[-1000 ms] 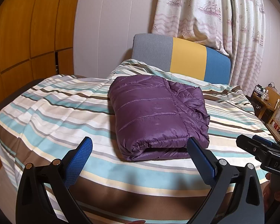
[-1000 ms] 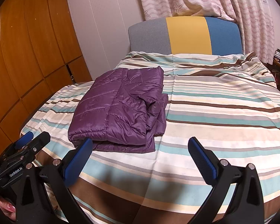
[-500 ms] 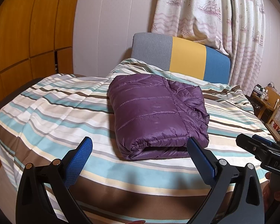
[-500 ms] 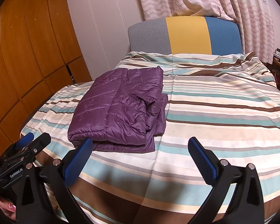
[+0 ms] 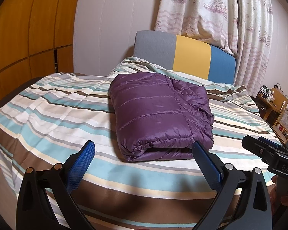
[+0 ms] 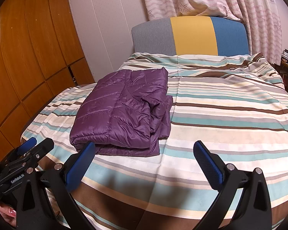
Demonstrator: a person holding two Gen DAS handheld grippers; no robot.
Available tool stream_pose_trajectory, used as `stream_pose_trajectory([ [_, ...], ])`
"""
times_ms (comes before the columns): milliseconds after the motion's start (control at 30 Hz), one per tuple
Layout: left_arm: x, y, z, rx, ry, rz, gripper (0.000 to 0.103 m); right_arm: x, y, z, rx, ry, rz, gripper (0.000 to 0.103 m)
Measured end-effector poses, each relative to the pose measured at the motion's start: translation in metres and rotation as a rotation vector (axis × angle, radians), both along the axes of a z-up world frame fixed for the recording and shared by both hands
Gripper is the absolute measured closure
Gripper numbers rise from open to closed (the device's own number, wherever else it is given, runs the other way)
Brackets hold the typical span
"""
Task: Fold large clothes
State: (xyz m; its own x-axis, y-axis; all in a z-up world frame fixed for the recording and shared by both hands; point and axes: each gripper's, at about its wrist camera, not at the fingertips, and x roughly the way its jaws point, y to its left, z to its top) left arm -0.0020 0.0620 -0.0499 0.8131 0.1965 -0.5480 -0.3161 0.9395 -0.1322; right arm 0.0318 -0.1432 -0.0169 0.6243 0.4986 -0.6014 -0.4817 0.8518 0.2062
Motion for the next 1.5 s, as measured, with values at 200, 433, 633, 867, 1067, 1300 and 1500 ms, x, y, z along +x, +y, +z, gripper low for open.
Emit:
stream_pose_trajectory([
  [200, 0.000, 0.000, 0.000, -0.005, 0.004, -0.007, 0.003, 0.000, 0.000, -0.001, 0.000, 0.003, 0.000, 0.002],
  [433, -0.001, 0.001, -0.001, -0.023, -0.008, -0.020, 0.003, 0.000, 0.001, -0.002, 0.000, 0.007, 0.000, 0.002],
  [633, 0.000, 0.002, -0.002, -0.052, 0.006, -0.025, 0.003, 0.000, 0.002, -0.003, 0.000, 0.009, -0.001, 0.002],
  [867, 0.001, 0.004, -0.003, -0.057, 0.012, -0.012, 0.003, 0.000, 0.002, -0.004, 0.000, 0.016, -0.002, 0.002],
  [1067, 0.001, 0.003, -0.003, -0.051, 0.010, -0.022, 0.003, 0.000, 0.002, -0.004, 0.002, 0.017, -0.002, 0.002],
  [1300, 0.004, 0.003, -0.006, -0.055, 0.026, -0.030, 0.003, 0.001, 0.003, -0.006, 0.002, 0.022, -0.005, 0.002],
  [1500, 0.010, 0.006, -0.011, -0.073, 0.058, -0.033, 0.003, 0.006, 0.001, -0.009, 0.006, 0.036, -0.013, 0.002],
])
